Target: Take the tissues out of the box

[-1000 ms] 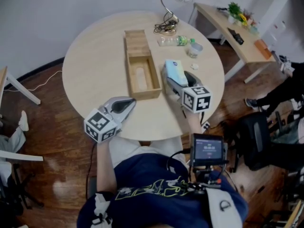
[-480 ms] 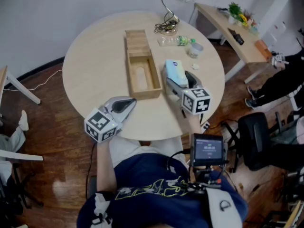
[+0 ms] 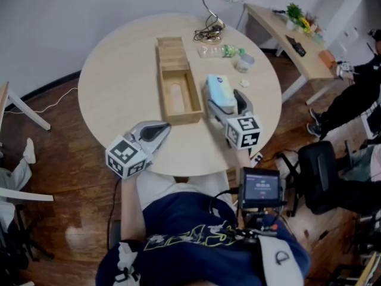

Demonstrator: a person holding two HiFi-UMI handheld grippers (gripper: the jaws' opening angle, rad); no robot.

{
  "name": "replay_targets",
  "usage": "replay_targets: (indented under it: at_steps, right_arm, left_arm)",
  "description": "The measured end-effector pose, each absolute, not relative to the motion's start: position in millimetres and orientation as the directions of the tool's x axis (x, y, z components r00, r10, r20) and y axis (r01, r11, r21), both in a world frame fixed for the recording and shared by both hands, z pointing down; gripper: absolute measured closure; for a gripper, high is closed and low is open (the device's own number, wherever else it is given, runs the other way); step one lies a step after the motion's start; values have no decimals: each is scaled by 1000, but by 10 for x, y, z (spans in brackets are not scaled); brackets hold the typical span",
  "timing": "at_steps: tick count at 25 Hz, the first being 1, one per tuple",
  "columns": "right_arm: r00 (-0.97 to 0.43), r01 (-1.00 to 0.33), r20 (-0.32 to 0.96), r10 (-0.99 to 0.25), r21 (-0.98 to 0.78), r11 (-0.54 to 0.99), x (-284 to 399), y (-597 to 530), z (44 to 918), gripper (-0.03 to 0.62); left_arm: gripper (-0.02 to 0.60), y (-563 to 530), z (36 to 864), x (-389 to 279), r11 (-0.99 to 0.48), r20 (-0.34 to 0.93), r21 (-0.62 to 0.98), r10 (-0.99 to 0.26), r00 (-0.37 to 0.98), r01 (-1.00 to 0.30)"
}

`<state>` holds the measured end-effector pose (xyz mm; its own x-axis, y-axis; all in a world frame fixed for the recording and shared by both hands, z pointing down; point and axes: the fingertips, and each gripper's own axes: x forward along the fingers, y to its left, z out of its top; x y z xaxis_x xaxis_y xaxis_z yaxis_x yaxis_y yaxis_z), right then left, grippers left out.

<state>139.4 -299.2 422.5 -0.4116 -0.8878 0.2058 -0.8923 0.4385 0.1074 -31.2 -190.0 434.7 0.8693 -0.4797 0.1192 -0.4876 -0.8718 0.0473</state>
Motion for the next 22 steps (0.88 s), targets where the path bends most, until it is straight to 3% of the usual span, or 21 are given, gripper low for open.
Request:
replay_targets:
  at_steps: [8,14,22]
  right_arm:
    - [-391,-899,148,-909,149,411,1477,-2898,4222,182]
    - [-389,-900,98,-916,173,400,1516,-2796,4178,237]
    - [-445,-890,-3,-896,118,441,1476,-2557,4100,260]
  left_arm:
    - [581,-1900,4345,-309,-873,111,42,-479,871,-486]
    - [581,-1905,4315,-316,-866,120,41,-490,863,-498]
    - [581,-1891,4350,-316,-871,119,45,-481,869,-488]
